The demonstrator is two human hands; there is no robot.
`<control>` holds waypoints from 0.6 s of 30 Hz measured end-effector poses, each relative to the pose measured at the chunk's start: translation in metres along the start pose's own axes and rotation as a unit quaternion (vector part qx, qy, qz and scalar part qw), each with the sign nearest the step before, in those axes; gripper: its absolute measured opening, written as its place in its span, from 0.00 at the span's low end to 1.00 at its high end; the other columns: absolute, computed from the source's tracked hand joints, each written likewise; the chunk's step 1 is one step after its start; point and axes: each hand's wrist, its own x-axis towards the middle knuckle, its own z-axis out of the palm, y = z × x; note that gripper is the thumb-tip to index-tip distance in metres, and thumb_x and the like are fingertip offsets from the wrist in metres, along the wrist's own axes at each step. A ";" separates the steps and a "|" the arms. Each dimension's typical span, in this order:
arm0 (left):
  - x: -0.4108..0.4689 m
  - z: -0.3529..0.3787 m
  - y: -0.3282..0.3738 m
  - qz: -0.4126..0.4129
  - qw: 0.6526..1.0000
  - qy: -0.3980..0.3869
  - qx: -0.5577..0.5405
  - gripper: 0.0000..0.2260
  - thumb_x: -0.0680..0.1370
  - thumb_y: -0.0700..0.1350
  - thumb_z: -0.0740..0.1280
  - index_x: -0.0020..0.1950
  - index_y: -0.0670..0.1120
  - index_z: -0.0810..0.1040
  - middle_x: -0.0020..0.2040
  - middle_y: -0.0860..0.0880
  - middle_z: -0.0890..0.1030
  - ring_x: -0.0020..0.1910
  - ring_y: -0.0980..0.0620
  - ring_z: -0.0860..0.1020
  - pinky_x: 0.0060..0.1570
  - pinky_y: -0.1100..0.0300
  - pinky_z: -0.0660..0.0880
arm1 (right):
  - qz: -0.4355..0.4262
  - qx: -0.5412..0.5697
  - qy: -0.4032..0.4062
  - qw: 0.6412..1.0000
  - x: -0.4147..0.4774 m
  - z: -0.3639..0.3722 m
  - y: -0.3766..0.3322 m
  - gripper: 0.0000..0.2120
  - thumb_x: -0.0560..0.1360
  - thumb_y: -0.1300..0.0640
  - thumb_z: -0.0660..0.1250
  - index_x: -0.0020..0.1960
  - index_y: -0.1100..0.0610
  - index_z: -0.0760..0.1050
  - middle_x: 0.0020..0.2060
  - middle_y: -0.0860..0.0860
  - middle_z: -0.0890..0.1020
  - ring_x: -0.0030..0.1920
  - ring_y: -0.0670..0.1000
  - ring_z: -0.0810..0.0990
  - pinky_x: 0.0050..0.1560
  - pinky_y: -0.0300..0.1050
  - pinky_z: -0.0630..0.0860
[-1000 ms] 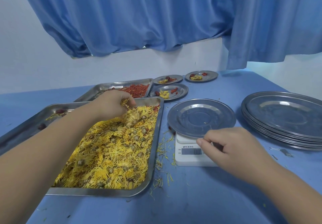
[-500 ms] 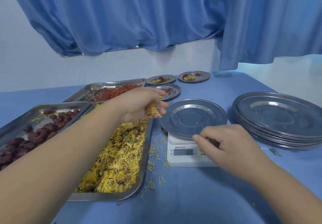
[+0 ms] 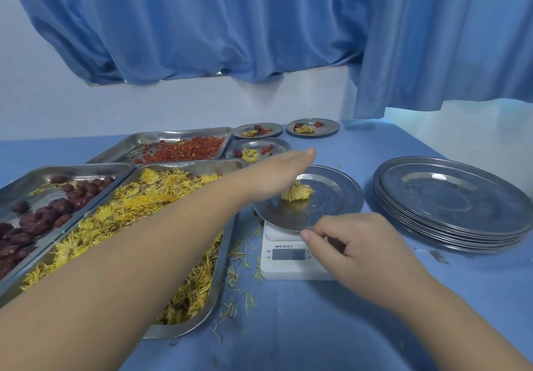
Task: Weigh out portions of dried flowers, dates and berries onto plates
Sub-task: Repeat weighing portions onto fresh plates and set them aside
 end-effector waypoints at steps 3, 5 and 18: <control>-0.007 -0.012 -0.002 0.018 0.999 0.019 -0.044 0.26 0.80 0.66 0.46 0.70 0.55 0.71 0.69 0.53 0.74 0.66 0.56 0.72 0.63 0.58 0.68 | 0.001 0.002 -0.007 1.000 0.000 0.002 -0.001 0.17 0.75 0.46 0.61 0.31 0.54 0.71 0.22 0.47 0.68 0.27 0.49 0.69 0.29 0.49 0.70; -0.015 -0.020 -0.004 0.026 0.997 0.051 -0.059 0.23 0.82 0.63 0.47 0.66 0.55 0.74 0.65 0.54 0.77 0.64 0.56 0.74 0.63 0.56 0.70 | 0.003 0.000 -0.011 1.000 -0.001 0.003 -0.002 0.17 0.74 0.44 0.60 0.31 0.53 0.69 0.22 0.46 0.67 0.28 0.49 0.69 0.29 0.49 0.70; -0.094 -0.097 -0.111 -0.049 0.975 0.203 0.081 0.07 0.80 0.54 0.62 0.54 0.58 0.78 0.48 0.59 0.81 0.45 0.60 0.80 0.46 0.56 0.76 | -0.043 -0.047 -0.033 0.997 0.002 0.022 -0.022 0.16 0.75 0.44 0.55 0.37 0.49 0.75 0.25 0.45 0.73 0.29 0.46 0.72 0.28 0.45 0.71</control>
